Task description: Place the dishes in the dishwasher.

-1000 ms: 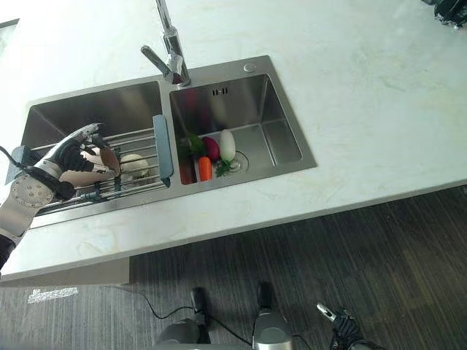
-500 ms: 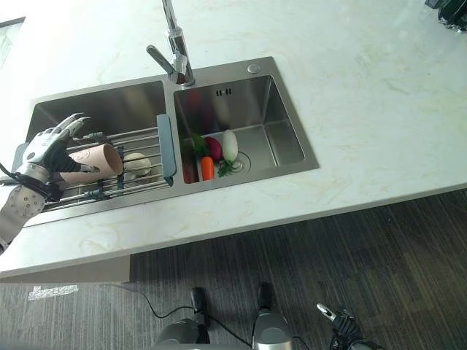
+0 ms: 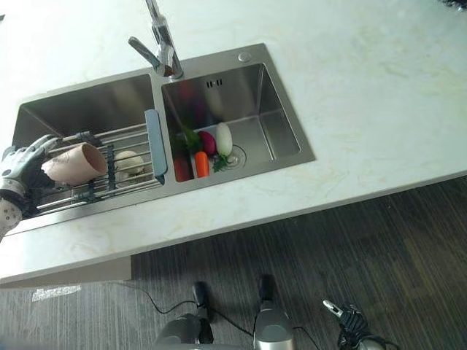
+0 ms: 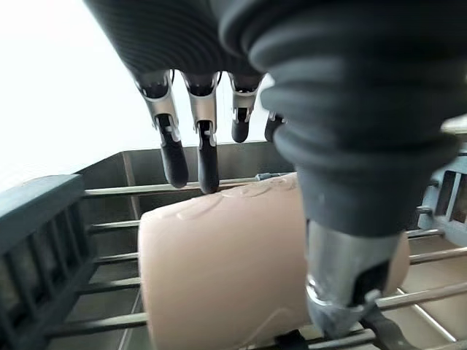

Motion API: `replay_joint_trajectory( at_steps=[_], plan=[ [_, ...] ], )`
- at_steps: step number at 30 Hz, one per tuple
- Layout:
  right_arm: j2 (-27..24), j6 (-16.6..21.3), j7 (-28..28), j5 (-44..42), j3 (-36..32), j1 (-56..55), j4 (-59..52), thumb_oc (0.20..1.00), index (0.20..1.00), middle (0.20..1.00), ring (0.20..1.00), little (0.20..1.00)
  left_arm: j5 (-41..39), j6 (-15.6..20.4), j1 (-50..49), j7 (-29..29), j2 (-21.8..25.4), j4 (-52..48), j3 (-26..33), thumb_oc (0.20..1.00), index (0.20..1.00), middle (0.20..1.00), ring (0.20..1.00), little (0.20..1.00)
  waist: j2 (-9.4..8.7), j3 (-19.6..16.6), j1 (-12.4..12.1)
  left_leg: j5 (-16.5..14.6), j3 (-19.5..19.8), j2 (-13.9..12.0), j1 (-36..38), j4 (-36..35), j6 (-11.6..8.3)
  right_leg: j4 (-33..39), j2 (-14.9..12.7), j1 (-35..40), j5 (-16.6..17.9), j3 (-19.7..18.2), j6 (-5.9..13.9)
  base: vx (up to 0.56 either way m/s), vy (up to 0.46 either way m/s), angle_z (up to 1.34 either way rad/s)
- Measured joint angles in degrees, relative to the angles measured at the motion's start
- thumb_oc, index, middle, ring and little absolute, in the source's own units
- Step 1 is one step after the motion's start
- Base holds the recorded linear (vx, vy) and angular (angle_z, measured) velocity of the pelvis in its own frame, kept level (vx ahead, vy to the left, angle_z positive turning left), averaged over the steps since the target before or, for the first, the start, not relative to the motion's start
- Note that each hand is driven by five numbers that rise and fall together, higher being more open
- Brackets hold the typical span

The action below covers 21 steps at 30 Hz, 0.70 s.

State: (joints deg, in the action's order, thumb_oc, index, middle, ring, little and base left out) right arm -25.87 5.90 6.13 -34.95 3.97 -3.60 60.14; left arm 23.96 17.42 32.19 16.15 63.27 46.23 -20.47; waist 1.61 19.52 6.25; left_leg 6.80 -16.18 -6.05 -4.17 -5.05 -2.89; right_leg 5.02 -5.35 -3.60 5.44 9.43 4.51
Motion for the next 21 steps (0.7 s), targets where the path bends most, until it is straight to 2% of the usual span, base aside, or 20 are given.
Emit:
replay_joint_trajectory(
  at_steps=[2, 3, 10, 15, 21],
  plan=[
    [0.01, 0.04, 0.5, -0.04, 0.13, 1.77, 0.02, 1.0, 1.0, 1.0, 1.0, 1.0, 0.33, -0.09, 5.48, 0.98, 1.47, 2.11, -4.11, 1.0, 1.0, 1.0, 1.0, 1.0, -1.0, 1.21, -0.07, 0.21, 0.02, 0.03, -1.58, 0.02, 0.0, -0.02, -0.01, -1.71, 0.45, -0.22, 0.0, -0.05, -0.023, -0.08],
    [0.01, 0.13, 0.57, -0.06, 0.24, 2.8, 0.01, 1.0, 1.0, 1.0, 1.0, 1.0, 1.06, -0.26, 6.17, 2.09, 2.13, 2.24, -4.4, 1.0, 1.0, 1.0, 1.0, 1.0, -1.6, 1.91, -0.05, 1.27, 0.02, 0.15, -1.67, 0.01, 0.68, -0.02, -0.04, -1.88, 0.5, -0.59, -0.03, -0.04, -0.036, -0.1],
    [0.18, 1.05, 0.59, -0.11, 0.92, 3.03, -0.71, 1.0, 1.0, 1.0, 1.0, 1.0, 3.34, -3.11, 5.93, 9.58, 2.28, 0.31, -4.15, 1.0, 1.0, 1.0, 1.0, 1.0, -1.93, 2.56, -0.36, 1.28, 0.24, 0.09, -1.58, 0.01, 0.67, -0.02, -0.04, -1.59, 0.49, 0.75, -0.03, -0.02, -0.01, 0.02],
    [0.2, 1.04, 0.56, -0.12, 1.2, 3.08, -0.71, 1.0, 1.0, 1.0, 1.0, 1.0, 4.31, -3.4, 5.96, 9.22, 2.34, -0.63, -4.25, 1.0, 1.0, 1.0, 1.0, 1.0, -1.93, 2.56, -0.38, 1.28, 0.18, 0.12, -1.07, 0.01, 0.67, -0.02, -0.09, -1.18, 0.49, 0.84, -0.03, -0.01, 0.004, 0.0],
    [0.2, 0.95, 0.51, -0.12, 1.22, 3.08, -1.15, 1.0, 1.0, 1.0, 1.0, 1.0, 4.23, -3.68, 5.67, 5.56, 2.34, -0.73, -4.33, 1.0, 1.0, 1.0, 1.0, 1.0, -1.76, 2.51, -0.27, 1.27, 0.01, 0.08, -0.61, 0.01, 0.65, -0.01, -0.09, -0.87, 0.5, 0.77, -0.04, 0.0, 0.002, -0.01]
  ],
)
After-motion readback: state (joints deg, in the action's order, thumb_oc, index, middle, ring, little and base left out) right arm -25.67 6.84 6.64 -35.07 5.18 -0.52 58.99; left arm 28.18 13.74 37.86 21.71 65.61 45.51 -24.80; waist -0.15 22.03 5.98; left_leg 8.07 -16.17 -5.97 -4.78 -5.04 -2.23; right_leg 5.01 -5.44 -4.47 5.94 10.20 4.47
